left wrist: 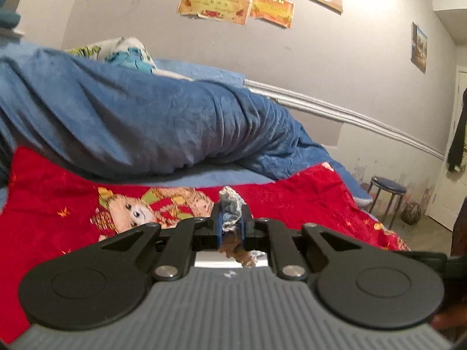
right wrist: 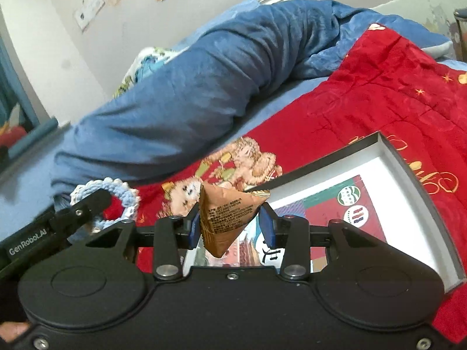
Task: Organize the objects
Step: 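Carry the packet and scrunchie over the black box with both tools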
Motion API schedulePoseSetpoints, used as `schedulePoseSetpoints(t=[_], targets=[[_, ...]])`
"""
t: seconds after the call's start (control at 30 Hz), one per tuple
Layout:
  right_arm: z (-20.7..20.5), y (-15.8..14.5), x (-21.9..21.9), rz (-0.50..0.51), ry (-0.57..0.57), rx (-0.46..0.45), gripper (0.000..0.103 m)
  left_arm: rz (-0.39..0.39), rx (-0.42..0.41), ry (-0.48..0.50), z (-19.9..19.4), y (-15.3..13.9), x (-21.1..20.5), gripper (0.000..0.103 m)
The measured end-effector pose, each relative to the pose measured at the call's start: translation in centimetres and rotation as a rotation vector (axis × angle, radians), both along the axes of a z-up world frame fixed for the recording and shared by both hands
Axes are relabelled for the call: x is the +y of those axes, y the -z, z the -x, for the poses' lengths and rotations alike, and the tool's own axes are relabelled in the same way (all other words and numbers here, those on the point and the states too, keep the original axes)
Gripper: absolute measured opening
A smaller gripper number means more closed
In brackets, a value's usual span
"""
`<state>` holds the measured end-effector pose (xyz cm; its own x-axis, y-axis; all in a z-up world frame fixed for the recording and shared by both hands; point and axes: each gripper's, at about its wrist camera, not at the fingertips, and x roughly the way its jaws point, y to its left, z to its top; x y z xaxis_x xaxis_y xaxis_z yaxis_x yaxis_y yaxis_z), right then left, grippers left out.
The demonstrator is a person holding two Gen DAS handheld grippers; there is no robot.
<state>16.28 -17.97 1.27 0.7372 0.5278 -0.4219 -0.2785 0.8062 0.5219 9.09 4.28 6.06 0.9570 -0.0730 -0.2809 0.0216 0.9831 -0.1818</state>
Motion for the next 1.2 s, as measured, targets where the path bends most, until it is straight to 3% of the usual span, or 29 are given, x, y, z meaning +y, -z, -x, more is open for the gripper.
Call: schedulePoseSetpoints(t=[0.17, 0.3, 0.43, 0.67, 0.9, 1.03, 1.2], targets=[[-1.7, 0.6, 2.2, 0.035, 0.002, -0.003, 0.039, -0.06, 0.037, -0.03, -1.3, 2.1, -0.1, 0.015], [-2.5, 1.8, 3.6, 0.058, 0.008, 0.027, 0.039, -0.043, 0.077, -0.03, -2.2, 3.4, 0.1, 0.015], [-3.0, 3.3, 4.7, 0.128, 0.008, 0.06, 0.039, -0.129, 0.148, -0.03, -2.8, 5.0, -0.9, 0.016], [-3.0, 4.8, 4.8, 0.123, 0.001, 0.1, 0.04, -0.171, 0.215, -0.043, -3.3, 6.4, -1.5, 0.016], [-2.9, 5.1, 4.5, 0.111, 0.012, 0.124, 0.039, -0.172, 0.276, -0.057, -3.3, 7.2, -1.1, 0.016], [-3.1, 5.2, 4.5, 0.069, 0.011, 0.148, 0.039, -0.127, 0.308, -0.071, -3.8, 7.5, -0.7, 0.016], [-3.1, 5.4, 4.8, 0.106, 0.033, 0.164, 0.039, -0.128, 0.324, -0.097, -3.7, 7.5, -0.1, 0.016]])
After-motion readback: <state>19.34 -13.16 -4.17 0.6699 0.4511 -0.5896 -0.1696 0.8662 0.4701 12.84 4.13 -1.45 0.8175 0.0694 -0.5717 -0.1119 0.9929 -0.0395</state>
